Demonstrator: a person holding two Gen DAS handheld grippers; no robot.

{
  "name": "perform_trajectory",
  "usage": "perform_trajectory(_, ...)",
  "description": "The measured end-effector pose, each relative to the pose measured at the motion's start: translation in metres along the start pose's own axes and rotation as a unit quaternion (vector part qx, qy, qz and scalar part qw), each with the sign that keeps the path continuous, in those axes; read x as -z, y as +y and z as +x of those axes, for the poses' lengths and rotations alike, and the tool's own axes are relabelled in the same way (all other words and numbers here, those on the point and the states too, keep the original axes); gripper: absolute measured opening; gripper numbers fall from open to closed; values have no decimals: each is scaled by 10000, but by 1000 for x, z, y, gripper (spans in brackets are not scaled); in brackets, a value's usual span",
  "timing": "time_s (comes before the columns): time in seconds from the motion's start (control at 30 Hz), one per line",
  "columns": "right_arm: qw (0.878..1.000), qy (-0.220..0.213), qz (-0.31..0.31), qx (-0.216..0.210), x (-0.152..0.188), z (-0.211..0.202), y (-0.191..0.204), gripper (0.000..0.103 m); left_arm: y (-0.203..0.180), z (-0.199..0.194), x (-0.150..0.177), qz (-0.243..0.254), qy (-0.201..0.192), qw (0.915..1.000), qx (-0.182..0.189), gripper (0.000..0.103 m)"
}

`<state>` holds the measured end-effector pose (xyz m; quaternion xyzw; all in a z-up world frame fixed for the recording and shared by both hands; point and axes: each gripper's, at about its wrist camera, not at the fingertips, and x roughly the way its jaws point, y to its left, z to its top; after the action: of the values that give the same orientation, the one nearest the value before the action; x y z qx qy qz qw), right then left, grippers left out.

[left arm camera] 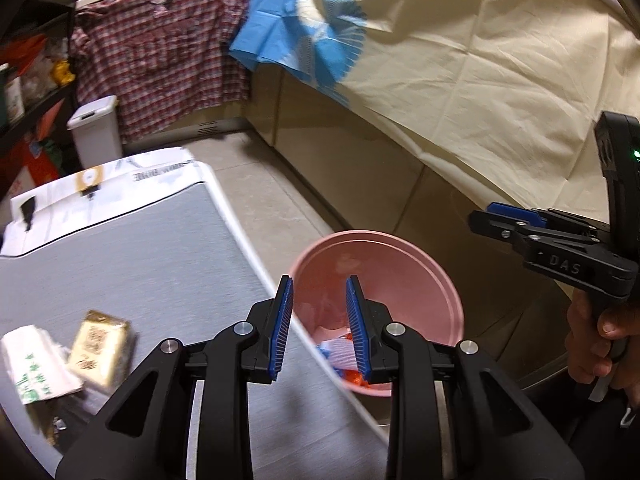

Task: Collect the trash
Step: 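Move both tools back to the board toward the white bag and gold tissue pack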

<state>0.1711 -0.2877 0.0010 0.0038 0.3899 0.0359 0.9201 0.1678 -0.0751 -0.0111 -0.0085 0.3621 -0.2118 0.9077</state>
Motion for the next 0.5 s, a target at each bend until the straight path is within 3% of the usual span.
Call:
perform_trajectory(0.2, 9993, -142, -206, -260, -3, -3, 36, 39, 46, -27, 8, -260, -85, 9989, -388, 28)
perform_trajectory(0.5, 9924, -382, -776, -870, -7, 0, 117, 39, 135, -79, 38, -914, -206, 9894, -1110, 28)
